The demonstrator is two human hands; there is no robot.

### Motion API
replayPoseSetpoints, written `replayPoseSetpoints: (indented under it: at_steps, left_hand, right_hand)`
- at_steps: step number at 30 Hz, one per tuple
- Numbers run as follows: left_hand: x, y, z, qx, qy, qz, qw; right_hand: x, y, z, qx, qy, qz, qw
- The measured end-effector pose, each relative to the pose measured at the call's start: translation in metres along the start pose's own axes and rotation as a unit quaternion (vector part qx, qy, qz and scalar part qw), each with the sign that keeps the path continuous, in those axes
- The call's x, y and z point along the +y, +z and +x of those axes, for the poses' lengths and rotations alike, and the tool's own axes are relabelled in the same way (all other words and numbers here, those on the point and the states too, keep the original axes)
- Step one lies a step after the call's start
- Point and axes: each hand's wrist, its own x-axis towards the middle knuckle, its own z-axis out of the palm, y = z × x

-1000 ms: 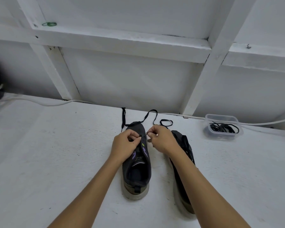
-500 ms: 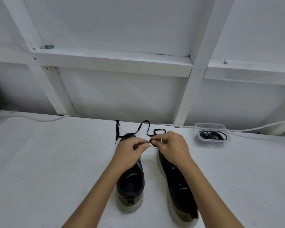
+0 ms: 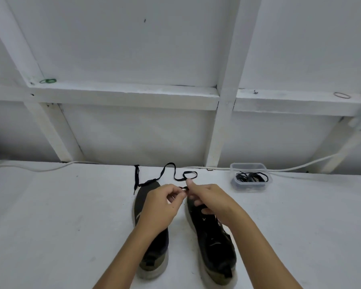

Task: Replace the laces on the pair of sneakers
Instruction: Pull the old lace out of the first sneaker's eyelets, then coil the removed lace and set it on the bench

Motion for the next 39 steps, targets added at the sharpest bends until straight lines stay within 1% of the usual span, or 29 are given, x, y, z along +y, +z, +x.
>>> replayPoseSetpoints:
  at_steps: [4,8,9,10,12,14,16,17,19,20,21,22,23,24,25,26,27,28,29,30,31,32,33,34,35,36,37,38,39]
  left_hand:
    - [0.006,0.009,-0.010,-0.046,0.030,-0.012,0.998]
    - [0.006,0.006,0.002,0.041,0.027,0.031,0.998]
    - [0.009,0.006,0.006,0.036,0.038,0.049,0.997]
    - [0.013,0.008,0.009,0.012,0.057,0.048,0.997]
    - [0.028,0.017,0.015,-0.065,0.075,0.021,0.995]
    - [0.044,0.031,0.015,-0.112,0.065,-0.017,0.991]
    - [0.061,0.039,0.008,-0.122,0.050,-0.040,0.990]
    - [0.066,0.039,0.005,-0.131,0.056,-0.062,0.988]
    - [0.075,0.032,0.000,-0.157,0.071,-0.101,0.980]
    - [0.078,0.025,-0.001,-0.172,0.080,-0.098,0.977]
    - [0.082,0.016,0.000,-0.181,0.096,-0.073,0.976]
    - [0.085,0.005,0.004,-0.183,0.114,-0.032,0.976]
    - [0.090,-0.008,0.009,-0.177,0.134,0.011,0.975]
    - [0.094,-0.022,0.016,-0.165,0.148,0.047,0.974]
    - [0.099,-0.034,0.024,-0.153,0.155,0.057,0.974]
    - [0.104,-0.047,0.033,-0.147,0.154,0.053,0.976]
    - [0.108,-0.056,0.042,-0.147,0.155,0.043,0.976]
    - [0.112,-0.061,0.049,-0.155,0.154,0.022,0.976]
    - [0.114,-0.062,0.055,-0.165,0.151,-0.015,0.975]
    - [0.117,-0.059,0.059,-0.174,0.138,-0.065,0.973]
    - [0.120,-0.053,0.061,-0.178,0.119,-0.112,0.970]
    - [0.121,-0.045,0.060,-0.177,0.102,-0.140,0.969]
    - [0.120,-0.036,0.056,-0.176,0.092,-0.145,0.969]
    - [0.116,-0.027,0.051,-0.174,0.098,-0.117,0.973]
    - [0.112,-0.020,0.045,-0.176,0.121,-0.059,0.975]
    - [0.108,-0.015,0.038,-0.183,0.149,0.007,0.972]
    - [0.107,-0.014,0.031,-0.195,0.176,0.064,0.963]
    - [0.109,-0.016,0.027,-0.209,0.194,0.101,0.953]
    - [0.115,-0.022,0.025,-0.220,0.202,0.121,0.947]
  right_hand:
    - [-0.003,-0.015,-0.009,-0.030,-0.039,0.029,0.998]
    - [-0.011,-0.039,-0.025,-0.039,-0.083,0.009,0.996]
    - [-0.015,-0.043,-0.030,-0.055,-0.093,0.015,0.994]
    - [-0.020,-0.047,-0.036,-0.081,-0.104,0.031,0.991]
    - [-0.033,-0.050,-0.048,-0.148,-0.121,0.087,0.978]
    - [-0.047,-0.054,-0.060,-0.186,-0.136,0.147,0.962]
    - [-0.060,-0.059,-0.063,-0.160,-0.166,0.203,0.951]
    - [-0.064,-0.062,-0.062,-0.114,-0.197,0.211,0.951]
    - [-0.069,-0.071,-0.056,0.029,-0.277,0.130,0.952]
    - [-0.069,-0.076,-0.053,0.093,-0.312,0.042,0.945]
    - [-0.068,-0.080,-0.052,0.134,-0.339,-0.077,0.928]
    - [-0.066,-0.082,-0.053,0.146,-0.353,-0.205,0.901]
    - [-0.062,-0.083,-0.052,0.128,-0.348,-0.304,0.878]
    - [-0.057,-0.085,-0.053,0.090,-0.325,-0.353,0.873]
    - [-0.053,-0.085,-0.055,0.041,-0.297,-0.348,0.888]
    - [-0.051,-0.083,-0.059,-0.022,-0.275,-0.298,0.914]
    - [-0.050,-0.080,-0.063,-0.098,-0.260,-0.207,0.938]
    - [-0.051,-0.076,-0.067,-0.172,-0.249,-0.097,0.948]
    - [-0.054,-0.073,-0.071,-0.236,-0.240,0.009,0.942]
    - [-0.058,-0.070,-0.076,-0.282,-0.240,0.100,0.924]
    - [-0.063,-0.068,-0.080,-0.303,-0.252,0.169,0.903]
    - [-0.068,-0.067,-0.081,-0.302,-0.270,0.228,0.885]
    - [-0.074,-0.067,-0.081,-0.278,-0.285,0.285,0.872]
    - [-0.079,-0.069,-0.081,-0.235,-0.302,0.332,0.862]
    - [-0.083,-0.073,-0.078,-0.175,-0.327,0.347,0.861]
    - [-0.086,-0.078,-0.074,-0.099,-0.359,0.318,0.872]
    - [-0.088,-0.084,-0.071,-0.012,-0.387,0.237,0.891]
    - [-0.088,-0.090,-0.068,0.066,-0.400,0.121,0.906]
    - [-0.087,-0.094,-0.066,0.108,-0.392,-0.001,0.914]
